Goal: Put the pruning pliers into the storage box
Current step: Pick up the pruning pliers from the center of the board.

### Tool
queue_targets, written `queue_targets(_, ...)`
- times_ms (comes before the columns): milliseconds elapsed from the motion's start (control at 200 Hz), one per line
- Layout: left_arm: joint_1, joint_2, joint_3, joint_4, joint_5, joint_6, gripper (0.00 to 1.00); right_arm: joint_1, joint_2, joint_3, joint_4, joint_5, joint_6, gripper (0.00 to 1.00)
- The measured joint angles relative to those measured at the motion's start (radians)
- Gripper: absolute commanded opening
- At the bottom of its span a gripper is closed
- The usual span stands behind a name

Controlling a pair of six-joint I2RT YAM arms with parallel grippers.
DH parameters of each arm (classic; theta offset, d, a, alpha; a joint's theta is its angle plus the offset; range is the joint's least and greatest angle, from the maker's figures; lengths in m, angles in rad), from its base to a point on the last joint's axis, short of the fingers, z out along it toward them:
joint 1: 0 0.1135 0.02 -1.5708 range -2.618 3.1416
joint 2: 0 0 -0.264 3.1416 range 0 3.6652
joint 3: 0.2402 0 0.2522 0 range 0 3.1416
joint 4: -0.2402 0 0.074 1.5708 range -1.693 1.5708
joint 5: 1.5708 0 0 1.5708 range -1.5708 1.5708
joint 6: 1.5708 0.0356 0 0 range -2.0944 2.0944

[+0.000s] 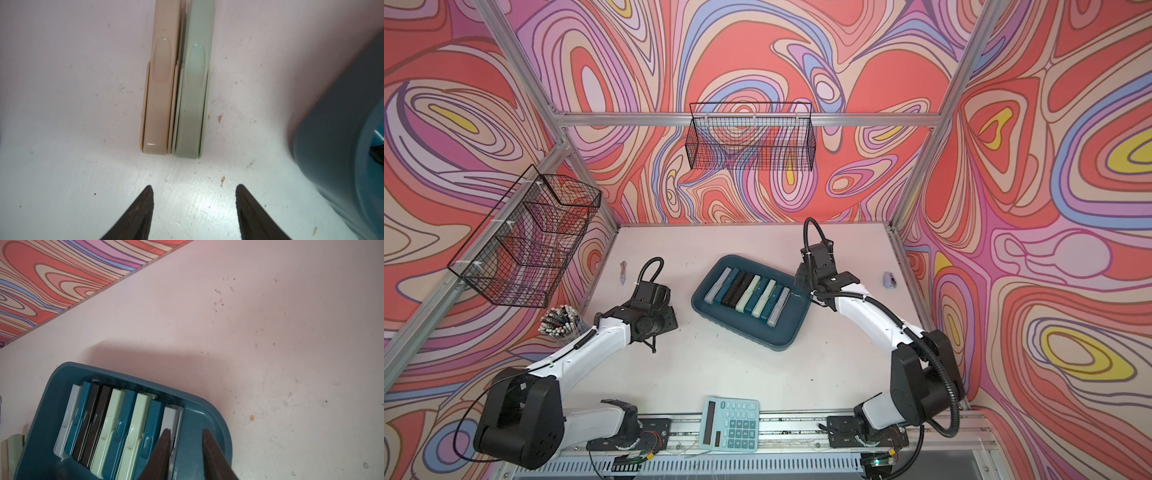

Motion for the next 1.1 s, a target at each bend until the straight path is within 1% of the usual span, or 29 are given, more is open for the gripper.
queue_targets(150, 0.013, 0.033, 0.004, -0.001, 0.008, 0.008, 0.66, -0.025, -0.006, -0.022, 0.016, -0.015, 0.001, 0.28)
queue_targets(386, 0.037, 0.101, 0.028, 0.002, 0.019, 0.03, 0.66, -0.033, -0.007, -0.062, 0.041, -0.035, 0.011, 0.28)
queue_targets(731, 0.059, 0.233, 0.108, 0.008, 0.04, 0.071, 0.63, -0.045, -0.007, -0.071, 0.06, -0.044, 0.024, 0.28)
queue_targets(1102, 0.095, 0.371, 0.247, 0.008, 0.064, 0.108, 0.48, -0.047, -0.007, -0.071, 0.061, -0.048, 0.027, 0.28)
